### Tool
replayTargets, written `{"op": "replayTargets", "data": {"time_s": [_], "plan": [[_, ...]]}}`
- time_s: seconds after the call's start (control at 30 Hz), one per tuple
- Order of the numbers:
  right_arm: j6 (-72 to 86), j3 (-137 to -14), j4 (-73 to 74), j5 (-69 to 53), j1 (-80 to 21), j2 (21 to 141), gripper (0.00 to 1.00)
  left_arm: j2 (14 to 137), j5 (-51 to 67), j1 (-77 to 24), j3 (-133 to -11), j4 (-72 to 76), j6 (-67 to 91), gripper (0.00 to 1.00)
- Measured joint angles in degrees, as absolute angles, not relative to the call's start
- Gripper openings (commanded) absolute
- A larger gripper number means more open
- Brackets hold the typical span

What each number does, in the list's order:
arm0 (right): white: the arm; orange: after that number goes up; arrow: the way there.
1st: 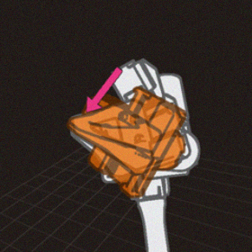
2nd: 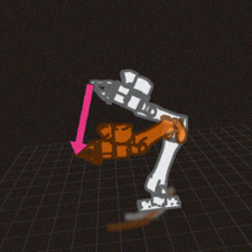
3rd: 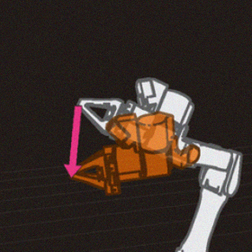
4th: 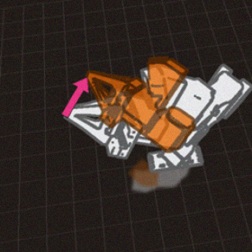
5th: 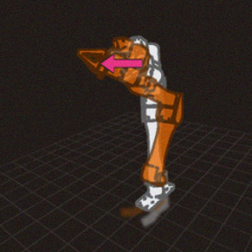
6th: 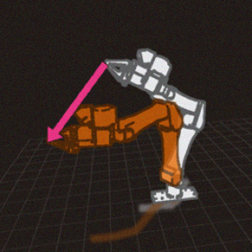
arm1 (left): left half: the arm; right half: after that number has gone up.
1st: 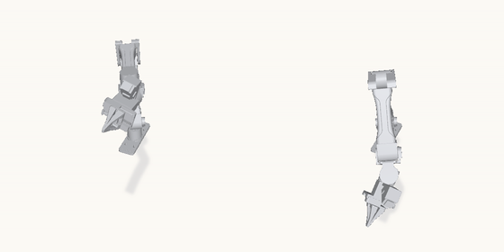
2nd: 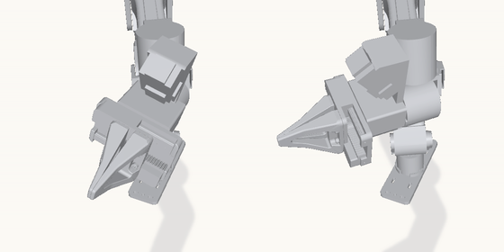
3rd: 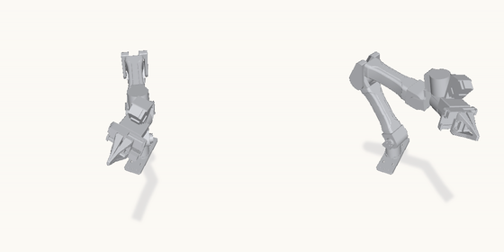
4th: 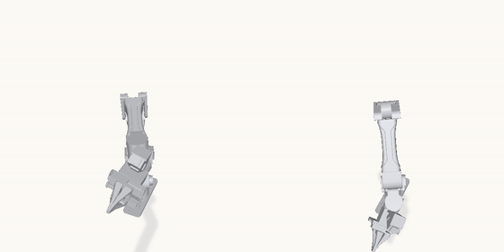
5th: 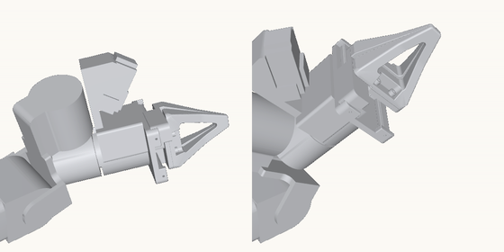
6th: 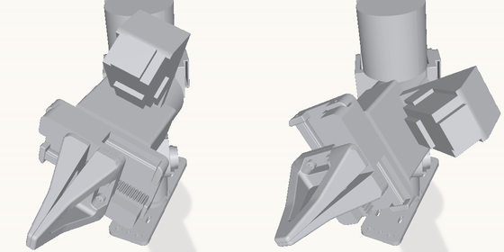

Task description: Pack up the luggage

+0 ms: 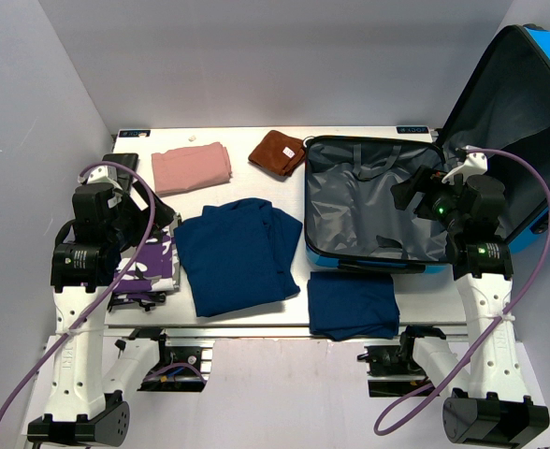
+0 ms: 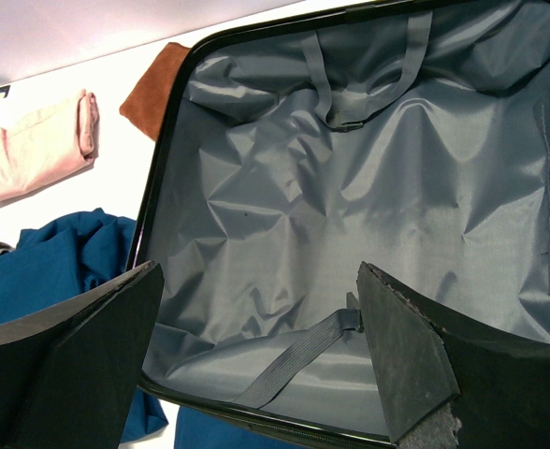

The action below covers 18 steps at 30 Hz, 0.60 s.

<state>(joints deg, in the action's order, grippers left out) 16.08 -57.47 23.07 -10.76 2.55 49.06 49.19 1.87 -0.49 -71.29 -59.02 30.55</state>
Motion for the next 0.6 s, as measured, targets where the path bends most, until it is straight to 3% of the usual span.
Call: {"op": "replayTargets", "data": {"time_s": [0.27,0.47,0.6], "plan": [[16.69,-55.35,21.08,-17.78,2.55,47.03,0.89,47.22,1.78,-0.49,-66.98,-59.77,31.57,0.98],[17.30,-57.56,19.46,-27.68,1.17,52.29,0.89,44.73,2.68,-0.49,-58.70,-60.12,33.10,0.98],[19.11,-57.69,18.70,-29.10,-6.00,54.37,0.89,42.98,3.97,-0.49,-53.15,-59.42,34.26,0.98]]}}
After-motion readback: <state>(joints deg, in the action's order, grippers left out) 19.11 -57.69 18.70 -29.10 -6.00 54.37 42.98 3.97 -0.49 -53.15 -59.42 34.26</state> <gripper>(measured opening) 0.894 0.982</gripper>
